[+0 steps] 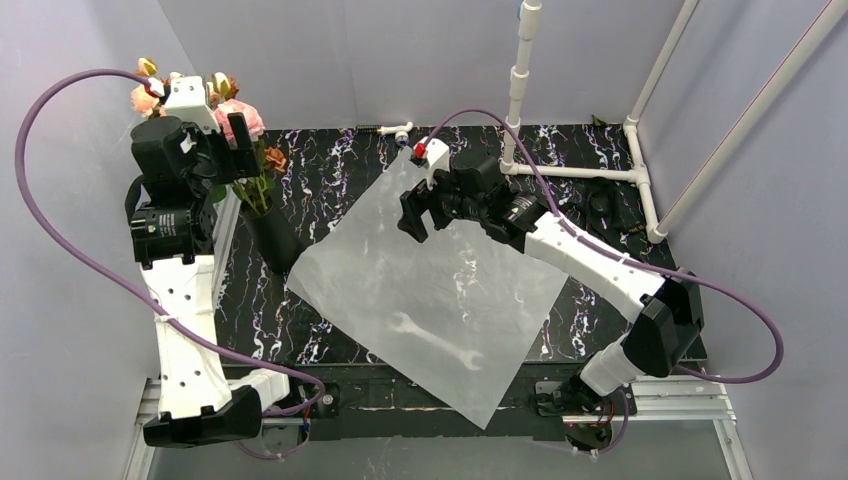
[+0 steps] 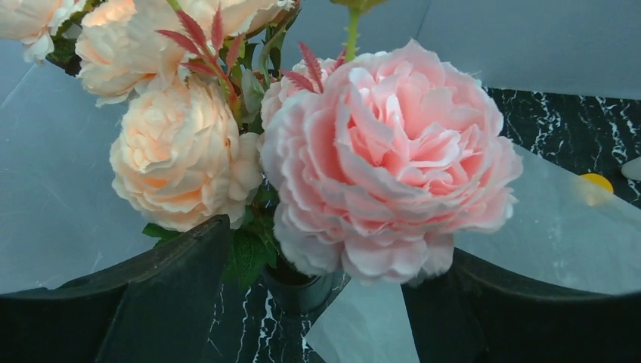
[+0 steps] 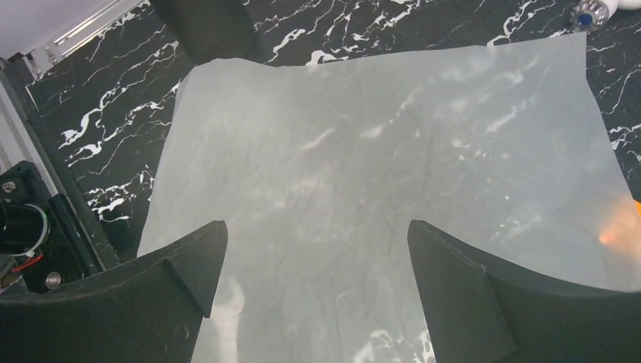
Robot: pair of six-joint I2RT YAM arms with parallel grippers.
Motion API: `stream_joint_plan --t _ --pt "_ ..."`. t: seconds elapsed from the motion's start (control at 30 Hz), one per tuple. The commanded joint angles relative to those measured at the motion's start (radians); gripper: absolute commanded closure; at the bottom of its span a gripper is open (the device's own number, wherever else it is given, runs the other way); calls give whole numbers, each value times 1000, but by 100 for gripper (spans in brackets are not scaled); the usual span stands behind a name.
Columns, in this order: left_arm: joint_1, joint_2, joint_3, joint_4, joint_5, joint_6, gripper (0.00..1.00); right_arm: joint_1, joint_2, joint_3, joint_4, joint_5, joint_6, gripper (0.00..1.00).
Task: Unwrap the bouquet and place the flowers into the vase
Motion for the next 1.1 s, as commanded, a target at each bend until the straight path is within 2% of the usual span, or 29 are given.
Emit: stream_joint_plan --t 0.0,0.07,0.1,0.3,0.43,0.67,1.07 --pt "6 -26 85 -65 43 -19 17 -20 30 53 7 -41 23 1" --pt "6 -24 114 -83 55 -19 4 -32 33 58 8 -51 27 2" --pt "6 -22 130 -92 58 -19 2 -37 33 59 9 -54 31 2" --pt "5 -5 234 -167 71 -18 2 -67 29 67 18 -59 42 2" --pt "6 -18 260 -194 135 -12 2 -90 22 70 23 -57 49 2" --pt "5 -50 251 -280 407 82 2 -127 -9 60 23 -51 61 1" --pt "0 9 245 -513 690 278 2 -176 -143 -68 27 5 72 2"
